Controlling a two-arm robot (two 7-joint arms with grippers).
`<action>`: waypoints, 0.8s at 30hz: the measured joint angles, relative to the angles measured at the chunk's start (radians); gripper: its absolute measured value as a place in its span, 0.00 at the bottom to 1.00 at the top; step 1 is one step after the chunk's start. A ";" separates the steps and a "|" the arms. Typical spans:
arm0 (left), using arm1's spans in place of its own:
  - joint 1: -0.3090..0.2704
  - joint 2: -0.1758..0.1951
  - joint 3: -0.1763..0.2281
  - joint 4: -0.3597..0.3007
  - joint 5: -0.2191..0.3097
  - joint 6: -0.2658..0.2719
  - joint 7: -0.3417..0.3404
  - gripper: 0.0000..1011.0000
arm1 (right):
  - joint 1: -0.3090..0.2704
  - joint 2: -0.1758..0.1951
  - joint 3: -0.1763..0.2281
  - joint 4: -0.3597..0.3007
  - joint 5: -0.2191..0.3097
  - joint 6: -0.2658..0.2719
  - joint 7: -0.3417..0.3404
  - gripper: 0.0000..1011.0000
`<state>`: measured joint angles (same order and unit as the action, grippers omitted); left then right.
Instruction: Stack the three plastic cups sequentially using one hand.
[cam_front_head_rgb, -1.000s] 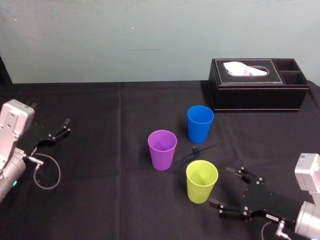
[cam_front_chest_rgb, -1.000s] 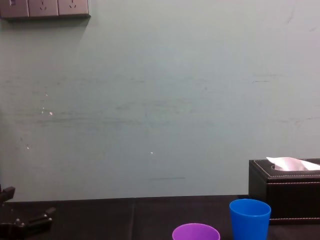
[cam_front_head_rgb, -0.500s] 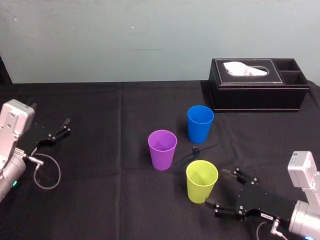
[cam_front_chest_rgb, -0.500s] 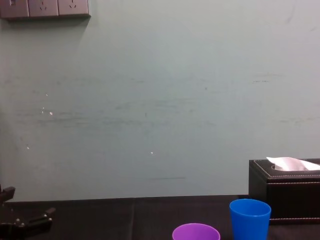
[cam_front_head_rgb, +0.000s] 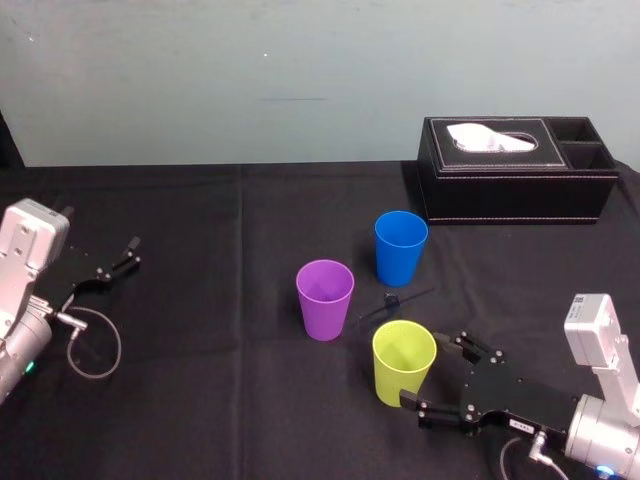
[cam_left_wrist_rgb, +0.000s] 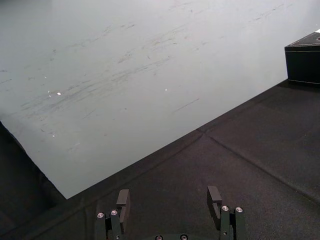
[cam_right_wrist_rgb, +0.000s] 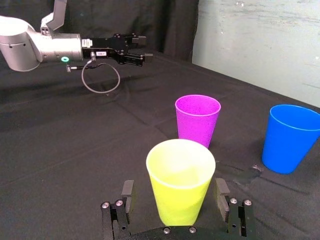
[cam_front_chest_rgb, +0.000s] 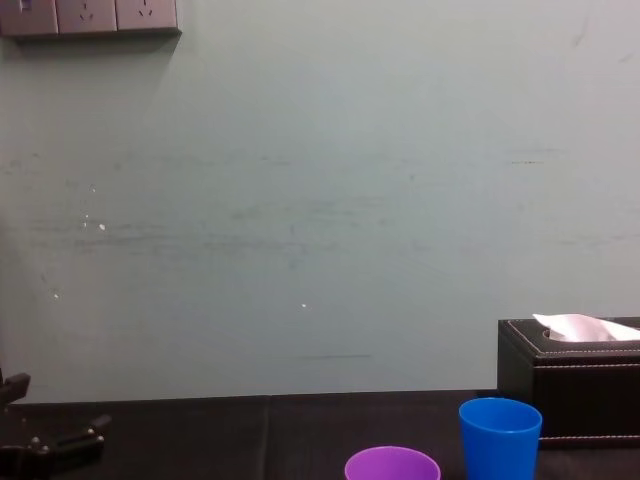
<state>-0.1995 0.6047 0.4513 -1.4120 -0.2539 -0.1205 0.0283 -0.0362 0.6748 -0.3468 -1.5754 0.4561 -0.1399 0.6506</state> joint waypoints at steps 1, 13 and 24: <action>0.000 0.000 0.000 0.000 0.000 0.000 0.000 1.00 | 0.003 -0.002 -0.001 0.001 0.001 0.001 0.000 0.99; 0.000 0.000 0.000 0.000 0.000 0.000 0.000 1.00 | 0.032 -0.021 -0.016 0.018 -0.007 0.002 -0.005 0.99; 0.000 0.000 0.000 0.000 0.000 0.000 0.000 1.00 | 0.069 -0.046 -0.039 0.045 -0.041 0.003 -0.021 0.99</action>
<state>-0.1995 0.6047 0.4514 -1.4120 -0.2539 -0.1205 0.0283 0.0324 0.6291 -0.3858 -1.5307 0.4146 -0.1370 0.6297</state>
